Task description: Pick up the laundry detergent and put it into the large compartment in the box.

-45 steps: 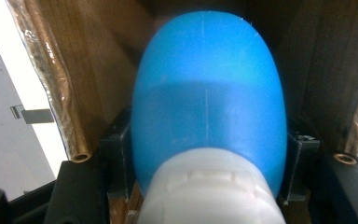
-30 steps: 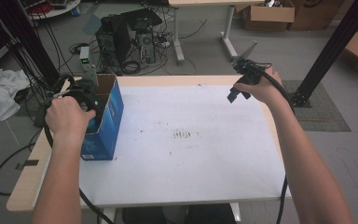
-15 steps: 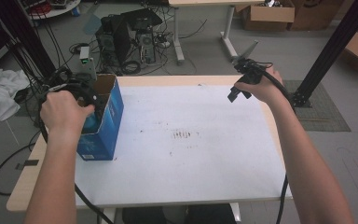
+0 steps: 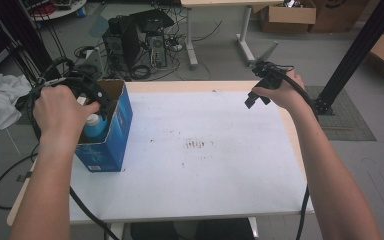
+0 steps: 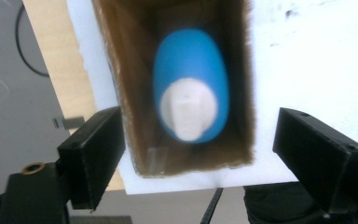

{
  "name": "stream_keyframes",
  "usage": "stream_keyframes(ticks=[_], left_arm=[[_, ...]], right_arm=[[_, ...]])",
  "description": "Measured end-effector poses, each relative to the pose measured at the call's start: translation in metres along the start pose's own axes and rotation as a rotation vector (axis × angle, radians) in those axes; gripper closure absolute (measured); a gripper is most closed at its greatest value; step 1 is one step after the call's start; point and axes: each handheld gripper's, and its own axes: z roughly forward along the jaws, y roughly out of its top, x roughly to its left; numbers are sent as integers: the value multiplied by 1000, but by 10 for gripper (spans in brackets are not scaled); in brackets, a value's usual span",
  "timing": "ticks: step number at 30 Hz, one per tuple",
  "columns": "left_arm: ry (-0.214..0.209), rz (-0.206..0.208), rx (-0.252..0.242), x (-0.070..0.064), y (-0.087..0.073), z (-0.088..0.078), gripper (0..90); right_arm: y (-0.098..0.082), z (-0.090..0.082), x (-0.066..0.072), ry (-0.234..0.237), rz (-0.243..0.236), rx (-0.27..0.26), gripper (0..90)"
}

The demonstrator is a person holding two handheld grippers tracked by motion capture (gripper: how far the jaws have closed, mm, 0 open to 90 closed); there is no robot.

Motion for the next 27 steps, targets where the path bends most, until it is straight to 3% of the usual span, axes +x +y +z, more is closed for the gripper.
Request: stream_keyframes(ticks=[6,7,10,12,13,15,16,17,18,19,20,27], left_arm=[[-5,102,-48,-30,0,-13,158],[-5,102,-48,-30,0,-13,158],[-30,183,-71,-56,1,-16,157],[-34,201,-78,-64,1,-16,157],[-57,253,-86,-80,2,-16,157],[-63,275,-90,-87,2,-16,157],[-80,314,-93,-102,2,-13,157],[-80,314,-93,-102,2,-13,156],[-80,353,-93,-114,3,-10,155],[-80,353,-93,-114,3,-10,155],[-95,394,-97,-128,4,-6,155],[-120,467,-113,-162,4,8,155]], right_arm=[[0,-2,2,0,12,-2,280],[0,-2,2,0,12,-2,280],[-1,-3,1,-3,12,1,280],[-1,-3,1,-5,12,1,280],[-1,-4,-1,-6,12,4,280],[-2,-4,-1,-6,17,1,280],[-2,-4,-2,-8,13,3,280],[-2,-4,-2,-8,13,3,280],[-3,-4,-2,-8,19,3,280],[-3,-5,-2,-10,17,4,280],[-3,-5,-2,-8,25,0,280],[-3,-4,-3,-12,21,5,280]])
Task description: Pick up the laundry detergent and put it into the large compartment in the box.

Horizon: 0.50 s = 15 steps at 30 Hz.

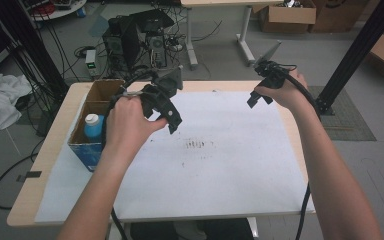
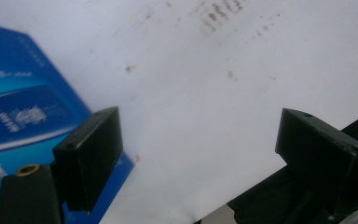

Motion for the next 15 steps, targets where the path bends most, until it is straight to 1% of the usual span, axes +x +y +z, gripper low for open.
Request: stream_keyframes(ticks=[1,2,3,6,11,12,15], left_arm=[[-5,8,2,-4,2,4,156],[-5,8,2,-4,2,4,156],[-6,26,12,-9,4,8,156],[-12,39,17,-15,8,12,156],[-8,49,27,-20,10,16,155],[-5,50,28,-20,11,16,155],[-5,53,31,-22,11,17,155]], right_arm=[[0,0,0,0,0,0,280],[0,0,0,0,0,0,280],[0,1,1,0,1,1,280],[1,2,1,-2,-1,4,280],[1,2,0,-2,-2,5,280],[0,2,0,-1,3,4,280],[0,2,-1,-2,-4,5,280]])
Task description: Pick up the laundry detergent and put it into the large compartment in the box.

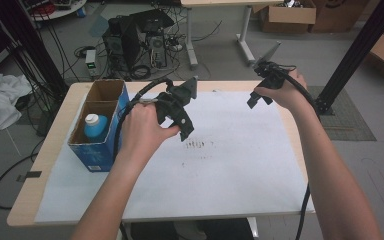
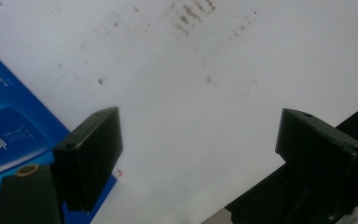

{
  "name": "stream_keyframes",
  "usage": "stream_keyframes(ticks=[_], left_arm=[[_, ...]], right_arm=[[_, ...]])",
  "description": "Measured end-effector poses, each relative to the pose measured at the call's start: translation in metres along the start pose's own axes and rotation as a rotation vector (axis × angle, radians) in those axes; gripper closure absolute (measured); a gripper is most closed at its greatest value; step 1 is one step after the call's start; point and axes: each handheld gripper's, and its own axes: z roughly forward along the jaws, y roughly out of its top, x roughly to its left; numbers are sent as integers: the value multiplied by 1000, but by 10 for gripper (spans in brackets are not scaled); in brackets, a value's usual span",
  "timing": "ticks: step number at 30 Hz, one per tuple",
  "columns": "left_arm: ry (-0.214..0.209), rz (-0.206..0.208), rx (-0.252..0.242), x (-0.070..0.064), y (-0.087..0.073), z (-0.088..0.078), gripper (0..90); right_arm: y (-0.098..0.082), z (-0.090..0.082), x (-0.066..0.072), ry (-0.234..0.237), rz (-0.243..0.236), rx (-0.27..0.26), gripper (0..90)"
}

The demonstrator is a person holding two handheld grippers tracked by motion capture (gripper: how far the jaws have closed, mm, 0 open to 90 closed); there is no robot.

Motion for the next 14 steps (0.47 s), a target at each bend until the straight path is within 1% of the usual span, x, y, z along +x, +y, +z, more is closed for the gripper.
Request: stream_keyframes(ticks=[5,6,14], left_arm=[[7,0,3,-1,1,1,155],[13,-1,17,0,1,1,155],[9,-1,8,-2,0,1,155]], right_arm=[[0,-1,0,1,4,-1,280],[0,-1,1,1,6,0,280],[-2,-2,1,0,7,-3,280]])
